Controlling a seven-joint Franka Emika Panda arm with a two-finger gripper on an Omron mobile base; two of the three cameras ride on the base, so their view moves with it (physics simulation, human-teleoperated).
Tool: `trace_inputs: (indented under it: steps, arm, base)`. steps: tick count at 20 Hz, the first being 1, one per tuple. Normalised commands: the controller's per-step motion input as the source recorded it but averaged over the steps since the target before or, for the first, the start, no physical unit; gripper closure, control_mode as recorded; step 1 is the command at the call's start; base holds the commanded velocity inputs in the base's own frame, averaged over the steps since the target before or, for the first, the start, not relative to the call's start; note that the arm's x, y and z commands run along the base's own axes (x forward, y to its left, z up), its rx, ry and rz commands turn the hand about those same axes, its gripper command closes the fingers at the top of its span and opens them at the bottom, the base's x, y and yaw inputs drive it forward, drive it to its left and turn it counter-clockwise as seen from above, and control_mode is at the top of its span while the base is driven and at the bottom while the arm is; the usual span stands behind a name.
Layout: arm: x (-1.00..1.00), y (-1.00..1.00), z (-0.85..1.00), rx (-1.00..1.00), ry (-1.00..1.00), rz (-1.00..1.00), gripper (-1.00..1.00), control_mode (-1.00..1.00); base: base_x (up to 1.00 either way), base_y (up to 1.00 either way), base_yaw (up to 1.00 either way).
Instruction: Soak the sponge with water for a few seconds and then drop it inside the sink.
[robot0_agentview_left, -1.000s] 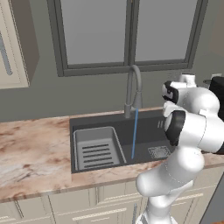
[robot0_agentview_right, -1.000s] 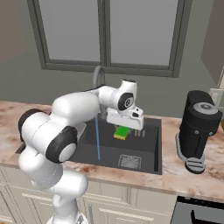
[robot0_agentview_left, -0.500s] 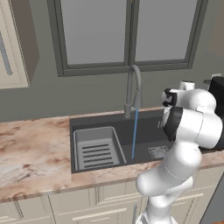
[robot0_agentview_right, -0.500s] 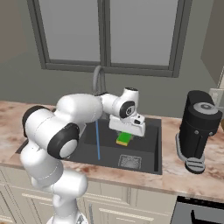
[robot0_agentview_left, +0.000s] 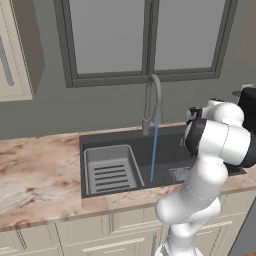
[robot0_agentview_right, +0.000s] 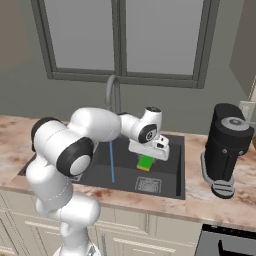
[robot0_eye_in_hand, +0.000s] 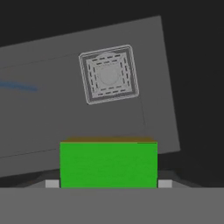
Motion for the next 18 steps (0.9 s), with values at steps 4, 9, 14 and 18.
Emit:
trace_inputs:
  steps: [4, 9, 14, 18]
  arm:
    - [0.31, -0.03, -0.21, 0.0, -0.11, 0.0, 1.0, -1.0]
    - [0.27, -0.06, -0.15, 0.0, -0.07, 0.0, 1.0, -1.0]
    - [0.23, -0.1, -0.14, 0.0, -0.03, 0.0, 1.0, -1.0]
    - [0.33, -0.12, -0.23, 0.0, -0.03, 0.0, 1.0, -1.0]
  base:
    - [0.0, 0.0, 0.0]
    - [0.0, 0.0, 0.0]
    - [0.0, 0.0, 0.0]
    - [0.0, 0.0, 0.0]
